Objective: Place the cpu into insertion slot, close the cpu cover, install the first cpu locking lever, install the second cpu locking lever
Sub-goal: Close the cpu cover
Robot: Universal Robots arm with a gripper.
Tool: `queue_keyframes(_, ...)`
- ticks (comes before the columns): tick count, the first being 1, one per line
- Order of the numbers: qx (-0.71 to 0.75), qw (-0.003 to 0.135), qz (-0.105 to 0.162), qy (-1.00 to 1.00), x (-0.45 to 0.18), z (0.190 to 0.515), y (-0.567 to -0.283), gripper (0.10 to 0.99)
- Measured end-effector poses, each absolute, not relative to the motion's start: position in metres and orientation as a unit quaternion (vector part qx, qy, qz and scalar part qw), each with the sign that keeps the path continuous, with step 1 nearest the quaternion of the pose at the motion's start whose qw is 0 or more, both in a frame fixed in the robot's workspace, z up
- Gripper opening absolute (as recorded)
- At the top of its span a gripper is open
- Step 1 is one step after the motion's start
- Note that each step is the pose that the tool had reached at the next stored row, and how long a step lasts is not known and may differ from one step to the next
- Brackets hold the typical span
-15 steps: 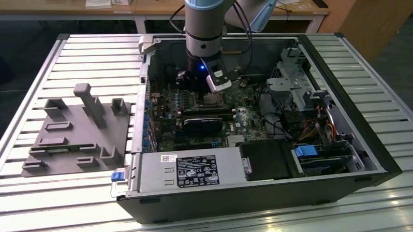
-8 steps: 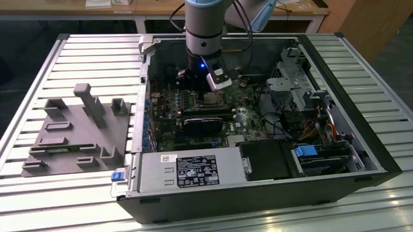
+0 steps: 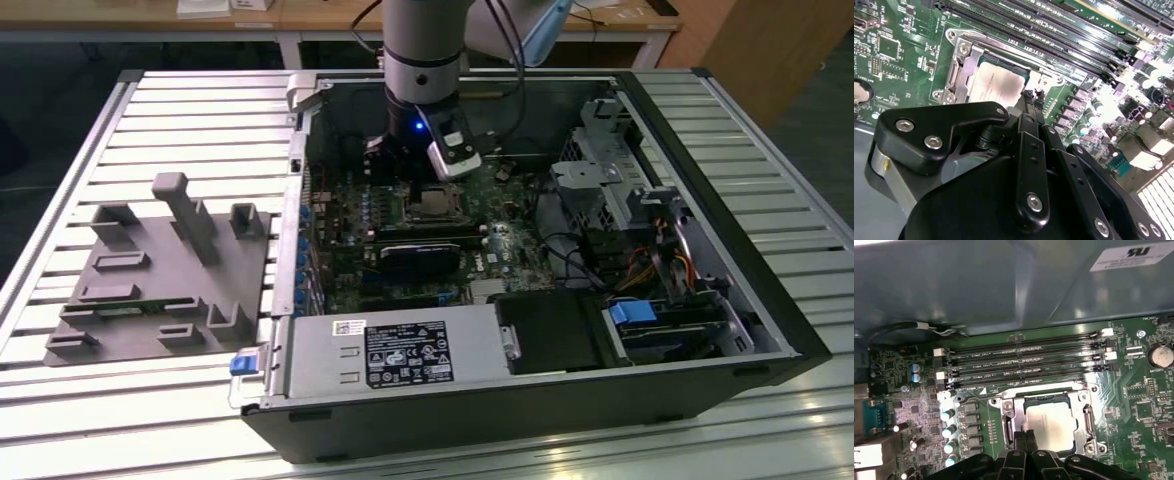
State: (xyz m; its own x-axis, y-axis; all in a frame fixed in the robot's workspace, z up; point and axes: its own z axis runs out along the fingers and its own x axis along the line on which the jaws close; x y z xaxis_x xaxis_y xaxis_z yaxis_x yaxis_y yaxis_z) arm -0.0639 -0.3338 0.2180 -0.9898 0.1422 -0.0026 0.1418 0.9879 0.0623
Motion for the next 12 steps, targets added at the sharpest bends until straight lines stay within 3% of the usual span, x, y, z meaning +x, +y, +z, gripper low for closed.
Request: queue_keyframes(12, 0.071, 0.004, 0.031, 0.997, -0.0613, 0.2194, -0.3336, 0.102)
